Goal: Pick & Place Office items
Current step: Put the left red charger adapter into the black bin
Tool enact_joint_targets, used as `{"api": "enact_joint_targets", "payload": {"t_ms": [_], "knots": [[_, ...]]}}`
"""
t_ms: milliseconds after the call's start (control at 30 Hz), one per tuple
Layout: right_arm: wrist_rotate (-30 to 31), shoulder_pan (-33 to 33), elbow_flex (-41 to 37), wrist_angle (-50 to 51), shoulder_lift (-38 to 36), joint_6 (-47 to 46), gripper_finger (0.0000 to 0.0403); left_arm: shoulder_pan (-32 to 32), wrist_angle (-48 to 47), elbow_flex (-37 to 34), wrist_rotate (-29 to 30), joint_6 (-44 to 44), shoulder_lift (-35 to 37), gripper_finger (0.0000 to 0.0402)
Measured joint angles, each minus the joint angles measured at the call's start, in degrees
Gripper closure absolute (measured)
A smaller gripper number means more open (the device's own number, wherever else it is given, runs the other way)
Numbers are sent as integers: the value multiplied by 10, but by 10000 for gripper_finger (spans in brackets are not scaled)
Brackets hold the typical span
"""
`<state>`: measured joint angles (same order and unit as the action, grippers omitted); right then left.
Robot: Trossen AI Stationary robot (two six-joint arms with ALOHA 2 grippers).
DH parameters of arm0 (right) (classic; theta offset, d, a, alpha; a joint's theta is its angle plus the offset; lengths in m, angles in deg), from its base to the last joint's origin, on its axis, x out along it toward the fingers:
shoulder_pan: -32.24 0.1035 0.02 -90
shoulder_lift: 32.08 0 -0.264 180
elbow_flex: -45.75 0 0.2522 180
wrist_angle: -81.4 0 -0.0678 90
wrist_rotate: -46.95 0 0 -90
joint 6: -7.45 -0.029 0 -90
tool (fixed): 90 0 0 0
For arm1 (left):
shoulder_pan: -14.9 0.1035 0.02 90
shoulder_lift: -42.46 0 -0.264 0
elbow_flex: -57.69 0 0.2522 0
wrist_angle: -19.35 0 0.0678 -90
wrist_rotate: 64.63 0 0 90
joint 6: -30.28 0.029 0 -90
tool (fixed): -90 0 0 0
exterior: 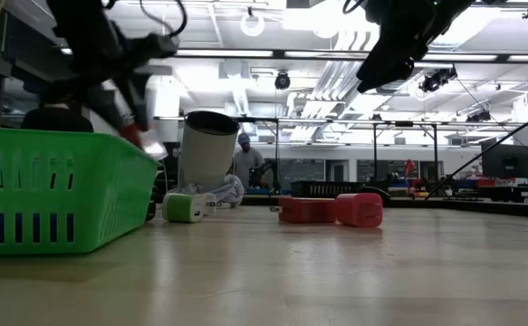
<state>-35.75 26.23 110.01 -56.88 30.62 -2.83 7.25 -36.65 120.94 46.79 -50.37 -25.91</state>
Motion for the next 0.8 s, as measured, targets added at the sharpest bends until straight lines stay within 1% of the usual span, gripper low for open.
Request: {"api": "enact_joint_targets", "payload": {"t_ms": [233, 400, 633, 800], "knots": [[0, 0, 0, 0, 0, 0, 152, 34, 145, 0, -3, 164, 2, 282], [0, 0, 0, 0, 0, 0, 152, 64, 220, 0, -26, 243, 0, 282], [0, 0, 0, -1, 0, 0, 152, 108, 338, 0, -72, 353, -41, 282], [0, 0, 0, -4, 0, 0, 152, 135, 435, 0, -109, 412, -85, 282]]}}
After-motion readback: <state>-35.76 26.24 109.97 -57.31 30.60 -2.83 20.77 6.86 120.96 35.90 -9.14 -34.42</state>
